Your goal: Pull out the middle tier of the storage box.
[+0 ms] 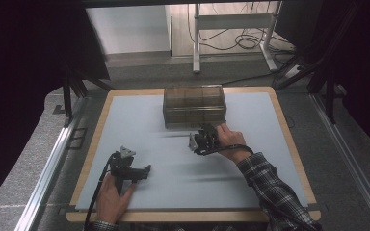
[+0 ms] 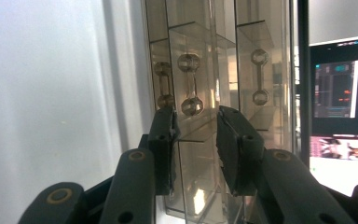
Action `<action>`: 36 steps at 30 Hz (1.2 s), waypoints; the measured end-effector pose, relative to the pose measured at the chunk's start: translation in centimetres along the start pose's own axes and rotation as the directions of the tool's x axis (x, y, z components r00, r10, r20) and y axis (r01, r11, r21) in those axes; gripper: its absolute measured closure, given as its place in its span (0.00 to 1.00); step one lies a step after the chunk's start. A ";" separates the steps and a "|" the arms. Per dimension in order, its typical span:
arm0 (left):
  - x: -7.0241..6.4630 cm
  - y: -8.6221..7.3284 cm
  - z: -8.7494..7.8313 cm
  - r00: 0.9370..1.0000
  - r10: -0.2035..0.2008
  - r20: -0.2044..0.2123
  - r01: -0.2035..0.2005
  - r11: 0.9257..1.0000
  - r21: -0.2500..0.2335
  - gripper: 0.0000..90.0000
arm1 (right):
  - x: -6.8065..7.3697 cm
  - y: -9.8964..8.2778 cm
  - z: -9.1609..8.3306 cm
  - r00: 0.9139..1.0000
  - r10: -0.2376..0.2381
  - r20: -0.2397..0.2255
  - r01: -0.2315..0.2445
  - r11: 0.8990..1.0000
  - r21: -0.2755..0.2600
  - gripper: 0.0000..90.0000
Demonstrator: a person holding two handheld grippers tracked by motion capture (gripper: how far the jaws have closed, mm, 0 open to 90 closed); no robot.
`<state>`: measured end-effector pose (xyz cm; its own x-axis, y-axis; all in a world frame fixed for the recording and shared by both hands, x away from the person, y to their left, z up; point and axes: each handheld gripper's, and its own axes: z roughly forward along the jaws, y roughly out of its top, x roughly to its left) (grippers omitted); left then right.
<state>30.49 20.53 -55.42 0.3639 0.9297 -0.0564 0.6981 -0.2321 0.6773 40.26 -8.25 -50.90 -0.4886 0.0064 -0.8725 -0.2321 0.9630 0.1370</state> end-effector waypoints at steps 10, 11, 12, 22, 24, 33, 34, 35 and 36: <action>0.0 0.0 0.0 1.000 -0.005 0.000 0.005 1.000 -0.004 0.00 | -1.0 -0.4 -0.3 0.996 0.063 -0.066 -0.065 0.998 -0.023 0.70; 0.0 0.0 0.0 1.000 -0.005 0.000 0.005 1.000 -0.004 0.00 | -1.1 -0.5 -0.4 0.995 0.072 -0.072 -0.073 0.997 -0.022 0.70; 0.0 0.0 0.0 1.000 -0.005 0.000 0.005 1.000 -0.004 0.00 | -1.3 -0.6 -0.4 0.994 0.074 -0.079 -0.077 0.997 -0.026 0.70; 0.0 0.0 0.0 1.000 0.006 0.000 -0.006 1.000 0.000 0.00 | -3.1 -1.4 -0.5 0.965 0.169 -0.203 -0.184 0.981 -0.060 0.70; 0.0 0.0 0.0 1.000 0.005 0.000 -0.005 1.000 0.000 0.00 | -3.6 -1.7 -0.5 0.954 0.186 -0.235 -0.207 0.976 -0.068 0.70; 0.0 0.0 0.0 1.000 -0.001 0.000 0.001 1.000 0.000 0.00 | -5.4 -2.9 0.0 0.895 0.274 -0.353 -0.317 0.946 -0.068 0.70; 0.0 0.0 0.0 1.000 0.000 0.000 0.000 1.000 0.000 0.00 | -6.0 -3.2 0.1 0.883 0.281 -0.375 -0.330 0.941 -0.072 0.70; 0.0 0.0 0.0 1.000 0.000 0.000 0.000 1.000 0.000 0.00 | -6.0 -3.2 0.1 0.883 0.281 -0.375 -0.330 0.941 -0.072 0.70; 0.0 0.0 0.0 1.000 -0.001 0.000 0.001 1.000 0.000 0.00 | -6.6 -3.6 0.4 0.864 0.291 -0.410 -0.350 0.934 -0.075 0.70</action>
<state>30.49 20.53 -55.42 0.3635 0.9299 -0.0568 0.6984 -0.2316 0.6772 44.63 -11.64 -45.84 -0.8349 0.1752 -0.5218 -0.1088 0.8767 0.4685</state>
